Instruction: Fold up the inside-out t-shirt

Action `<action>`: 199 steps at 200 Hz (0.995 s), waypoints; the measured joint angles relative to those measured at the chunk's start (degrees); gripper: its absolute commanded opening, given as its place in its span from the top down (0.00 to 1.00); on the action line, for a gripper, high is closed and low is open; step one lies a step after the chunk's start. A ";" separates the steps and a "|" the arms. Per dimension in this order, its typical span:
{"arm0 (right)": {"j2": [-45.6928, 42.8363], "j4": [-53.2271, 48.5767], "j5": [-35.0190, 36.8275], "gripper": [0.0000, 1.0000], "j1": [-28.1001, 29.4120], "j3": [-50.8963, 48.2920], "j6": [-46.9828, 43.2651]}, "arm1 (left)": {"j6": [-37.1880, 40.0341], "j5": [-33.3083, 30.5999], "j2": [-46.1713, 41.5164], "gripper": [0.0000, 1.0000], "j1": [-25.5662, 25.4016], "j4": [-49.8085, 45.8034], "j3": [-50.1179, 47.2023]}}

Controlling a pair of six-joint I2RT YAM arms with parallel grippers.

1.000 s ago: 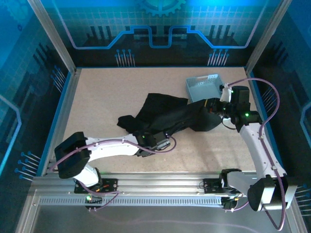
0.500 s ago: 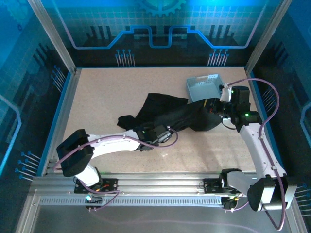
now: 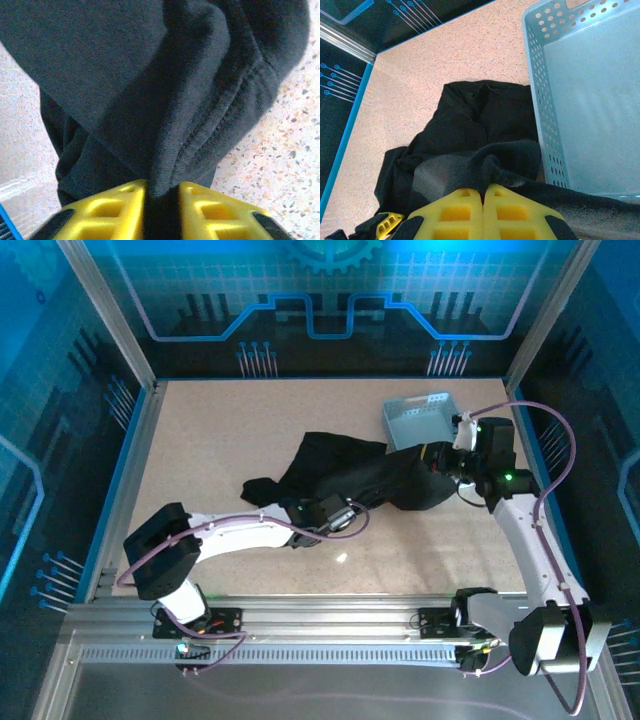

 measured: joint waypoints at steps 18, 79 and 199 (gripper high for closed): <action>0.00 -0.28 0.44 1.00 -0.17 0.22 0.02 | -0.35 0.00 -2.43 0.90 0.00 0.11 0.00; -2.05 -2.51 3.02 1.00 -0.39 7.26 -0.04 | -3.56 2.08 -28.65 1.00 5.46 6.34 0.11; -9.05 1.92 -9.73 1.00 -0.37 46.77 -2.58 | -7.76 14.84 -42.12 1.00 16.33 14.71 36.48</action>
